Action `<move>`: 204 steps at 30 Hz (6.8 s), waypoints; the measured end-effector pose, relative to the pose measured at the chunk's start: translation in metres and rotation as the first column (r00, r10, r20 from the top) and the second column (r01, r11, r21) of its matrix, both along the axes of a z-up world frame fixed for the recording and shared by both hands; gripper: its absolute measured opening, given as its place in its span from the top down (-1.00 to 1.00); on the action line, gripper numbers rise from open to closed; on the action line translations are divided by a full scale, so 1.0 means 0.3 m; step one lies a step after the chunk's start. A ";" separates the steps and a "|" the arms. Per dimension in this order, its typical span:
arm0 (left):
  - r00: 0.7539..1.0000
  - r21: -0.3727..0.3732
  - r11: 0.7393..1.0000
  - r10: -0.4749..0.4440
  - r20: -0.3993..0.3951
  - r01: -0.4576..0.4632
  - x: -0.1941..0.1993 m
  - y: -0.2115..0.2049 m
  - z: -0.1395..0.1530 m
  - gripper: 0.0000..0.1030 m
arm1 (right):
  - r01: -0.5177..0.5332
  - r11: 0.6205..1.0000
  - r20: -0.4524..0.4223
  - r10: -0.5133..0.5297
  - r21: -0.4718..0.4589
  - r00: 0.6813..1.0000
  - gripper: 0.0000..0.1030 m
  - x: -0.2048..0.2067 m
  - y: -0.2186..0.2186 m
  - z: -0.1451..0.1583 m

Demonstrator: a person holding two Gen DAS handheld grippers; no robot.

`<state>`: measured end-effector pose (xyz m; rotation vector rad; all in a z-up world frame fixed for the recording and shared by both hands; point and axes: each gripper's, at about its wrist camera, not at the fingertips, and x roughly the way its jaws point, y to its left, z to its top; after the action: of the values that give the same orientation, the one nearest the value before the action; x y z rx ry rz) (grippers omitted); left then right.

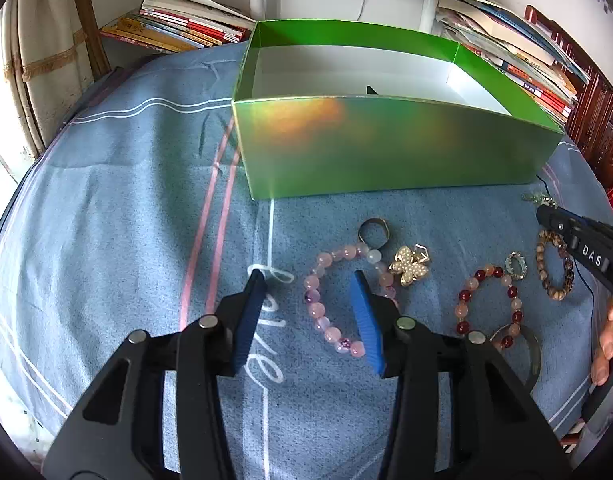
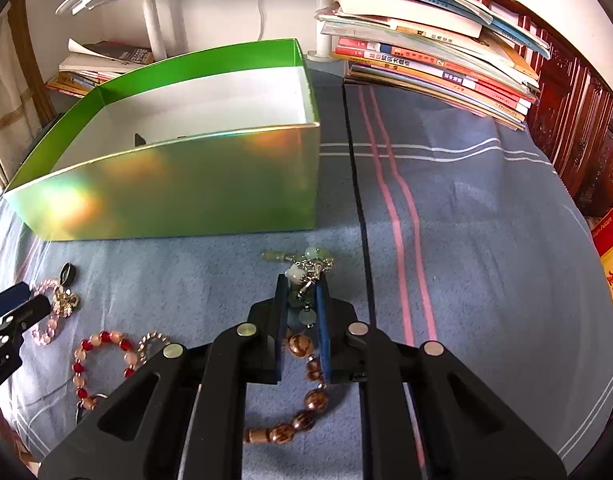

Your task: Organize jewelry

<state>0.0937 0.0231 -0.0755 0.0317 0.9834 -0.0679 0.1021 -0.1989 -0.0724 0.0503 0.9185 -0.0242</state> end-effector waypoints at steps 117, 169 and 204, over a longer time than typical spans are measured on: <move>0.994 -0.080 0.996 -0.016 0.105 0.024 -0.035 0.034 0.116 0.84 | -0.065 0.997 0.094 0.060 0.050 0.994 0.73 -0.081 0.064 0.146; 0.962 -0.025 0.965 -0.262 -0.076 0.261 -0.061 -0.190 0.029 -0.04 | 0.015 1.000 -0.018 -0.014 0.024 1.000 -0.07 -0.091 -0.078 0.056; 1.000 0.033 0.999 -0.004 -0.025 0.005 -0.078 0.021 -0.030 -0.63 | -0.037 0.999 -0.029 0.036 -0.030 0.999 -0.26 -0.071 0.009 -0.006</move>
<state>0.0704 0.0293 -0.0845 0.0638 1.0097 -0.0559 0.0807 -0.1962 -0.0742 0.0047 0.9474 -0.0055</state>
